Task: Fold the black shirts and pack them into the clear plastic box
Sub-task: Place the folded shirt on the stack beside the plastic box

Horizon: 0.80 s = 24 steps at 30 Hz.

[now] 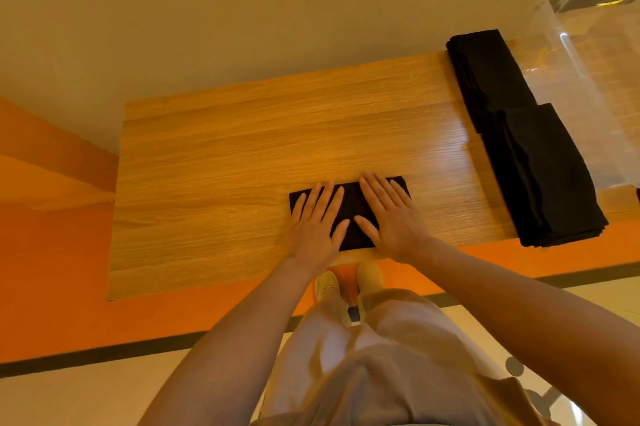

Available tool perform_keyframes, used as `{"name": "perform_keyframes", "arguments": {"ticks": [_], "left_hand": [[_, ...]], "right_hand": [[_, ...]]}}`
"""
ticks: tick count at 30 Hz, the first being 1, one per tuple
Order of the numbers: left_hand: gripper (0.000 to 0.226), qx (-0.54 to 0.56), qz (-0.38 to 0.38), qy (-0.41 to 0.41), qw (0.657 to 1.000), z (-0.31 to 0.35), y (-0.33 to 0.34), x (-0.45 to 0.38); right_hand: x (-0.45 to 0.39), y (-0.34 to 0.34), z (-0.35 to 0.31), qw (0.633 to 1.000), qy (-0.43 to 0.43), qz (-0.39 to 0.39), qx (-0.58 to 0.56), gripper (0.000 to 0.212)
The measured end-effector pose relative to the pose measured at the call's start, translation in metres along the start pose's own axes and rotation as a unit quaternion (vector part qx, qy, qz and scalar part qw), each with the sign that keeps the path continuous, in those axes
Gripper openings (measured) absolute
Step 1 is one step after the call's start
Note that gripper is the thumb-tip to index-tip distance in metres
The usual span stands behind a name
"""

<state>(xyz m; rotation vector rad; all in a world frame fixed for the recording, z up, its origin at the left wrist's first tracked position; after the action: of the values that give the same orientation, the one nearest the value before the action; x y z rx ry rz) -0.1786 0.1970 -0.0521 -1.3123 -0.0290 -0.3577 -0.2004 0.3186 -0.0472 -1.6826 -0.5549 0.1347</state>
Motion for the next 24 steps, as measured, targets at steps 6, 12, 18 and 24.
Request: {"name": "perform_keyframes", "arguments": {"ticks": [6,12,18,24], "left_hand": [[0.068,0.002,0.001,0.003,1.000,-0.018,0.001,0.009],[0.066,0.024,-0.012,0.036,0.999,-0.021,-0.010,0.011],[0.049,0.025,-0.029,-0.009,0.999,-0.039,-0.051,-0.017],[0.022,0.032,-0.151,-0.069,0.986,-0.053,-0.048,-0.036]], "right_hand": [[0.013,0.000,0.020,0.999,0.033,0.002,0.024,0.074],[0.017,-0.005,0.018,0.999,0.034,0.007,0.000,0.070],[-0.003,-0.039,0.030,0.997,0.067,-0.010,0.040,0.058],[-0.014,-0.038,0.045,0.984,0.127,-0.122,-0.007,0.033]]}}
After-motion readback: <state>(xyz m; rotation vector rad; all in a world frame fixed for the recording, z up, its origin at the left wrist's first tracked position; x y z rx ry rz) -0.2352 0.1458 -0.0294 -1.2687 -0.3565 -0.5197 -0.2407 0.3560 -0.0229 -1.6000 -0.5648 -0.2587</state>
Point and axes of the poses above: each hand's wrist, its own x-axis away from the middle knuckle, its own y-axis out of the palm, z = x × y, the point moved 10 cm from there along -x, towards the middle knuckle, and after that the axes turned 3 degrees about x, right-handed, at the moved point
